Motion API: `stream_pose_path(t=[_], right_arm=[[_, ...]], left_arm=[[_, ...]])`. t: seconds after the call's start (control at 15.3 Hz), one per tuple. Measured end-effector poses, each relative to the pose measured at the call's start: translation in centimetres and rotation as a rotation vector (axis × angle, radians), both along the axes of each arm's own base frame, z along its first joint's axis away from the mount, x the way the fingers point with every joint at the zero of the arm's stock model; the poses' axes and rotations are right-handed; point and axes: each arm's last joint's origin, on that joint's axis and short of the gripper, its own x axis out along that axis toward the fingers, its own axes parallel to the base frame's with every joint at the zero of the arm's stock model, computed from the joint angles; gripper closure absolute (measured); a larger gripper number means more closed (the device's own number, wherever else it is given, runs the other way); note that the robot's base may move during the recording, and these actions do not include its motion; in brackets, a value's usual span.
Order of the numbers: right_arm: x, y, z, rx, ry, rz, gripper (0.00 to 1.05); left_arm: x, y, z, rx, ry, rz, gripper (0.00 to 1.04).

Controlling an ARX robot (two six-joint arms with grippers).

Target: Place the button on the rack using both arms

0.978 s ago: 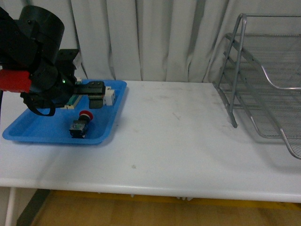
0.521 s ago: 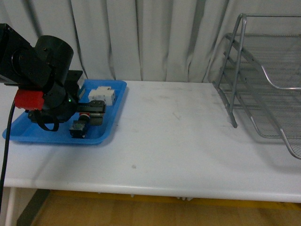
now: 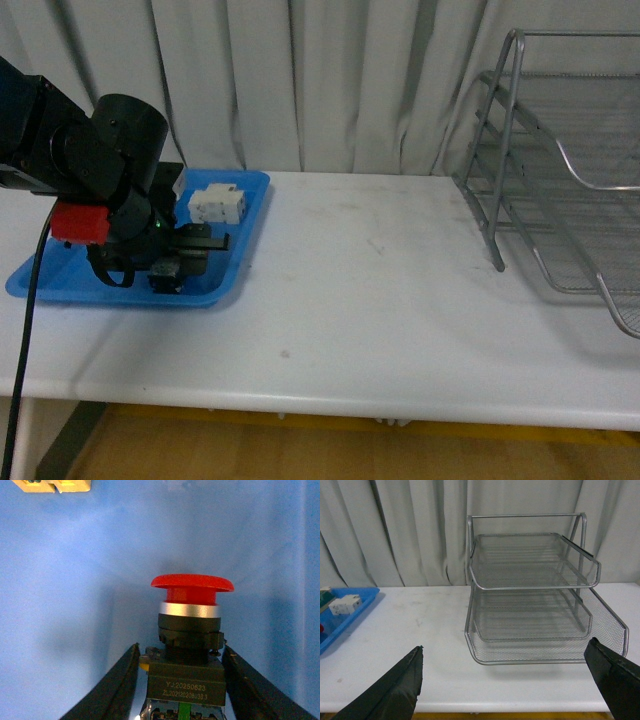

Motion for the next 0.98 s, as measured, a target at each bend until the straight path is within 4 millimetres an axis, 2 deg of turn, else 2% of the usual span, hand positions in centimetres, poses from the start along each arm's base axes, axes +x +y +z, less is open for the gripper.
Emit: stream_pose_path(t=[0.07, 0.13, 0.26, 0.33, 0.46, 0.59, 0.72, 0.78, 0.85, 0.98], right_arm=[[0.0, 0.0, 0.0, 0.0, 0.0, 0.0, 0.06], [0.0, 0.0, 0.0, 0.0, 0.0, 0.0, 0.06], [0.0, 0.0, 0.0, 0.0, 0.0, 0.0, 0.06], [0.0, 0.0, 0.0, 0.0, 0.0, 0.0, 0.06], [0.0, 0.0, 0.0, 0.0, 0.0, 0.0, 0.06], [0.0, 0.0, 0.0, 0.0, 0.0, 0.0, 0.06], [0.0, 0.0, 0.0, 0.0, 0.0, 0.0, 0.06], [0.0, 0.0, 0.0, 0.0, 0.0, 0.0, 0.06], [0.0, 0.0, 0.0, 0.0, 0.0, 0.0, 0.06], [0.0, 0.0, 0.0, 0.0, 0.0, 0.0, 0.06]], left_arm=[[0.1, 0.0, 0.1, 0.0, -0.006, -0.001, 0.63], [0.1, -0.1, 0.1, -0.001, -0.016, -0.002, 0.67], [-0.7, -0.1, 0.8, -0.002, -0.028, -0.027, 0.68], [-1.2, -0.2, 2.0, -0.006, -0.05, -0.041, 0.69], [-2.3, -0.7, 6.8, -0.034, -0.159, -0.092, 0.69], [-4.1, -1.9, 12.8, -0.075, -0.302, -0.155, 0.69], [-7.2, -3.0, 16.1, -0.108, -0.405, -0.208, 0.69], [-13.4, -2.2, 17.2, -0.115, -0.474, -0.22, 0.69], [-14.9, -1.3, 16.9, -0.105, -0.476, -0.198, 0.69], [-16.5, -0.2, 15.3, -0.085, -0.439, -0.176, 0.69]])
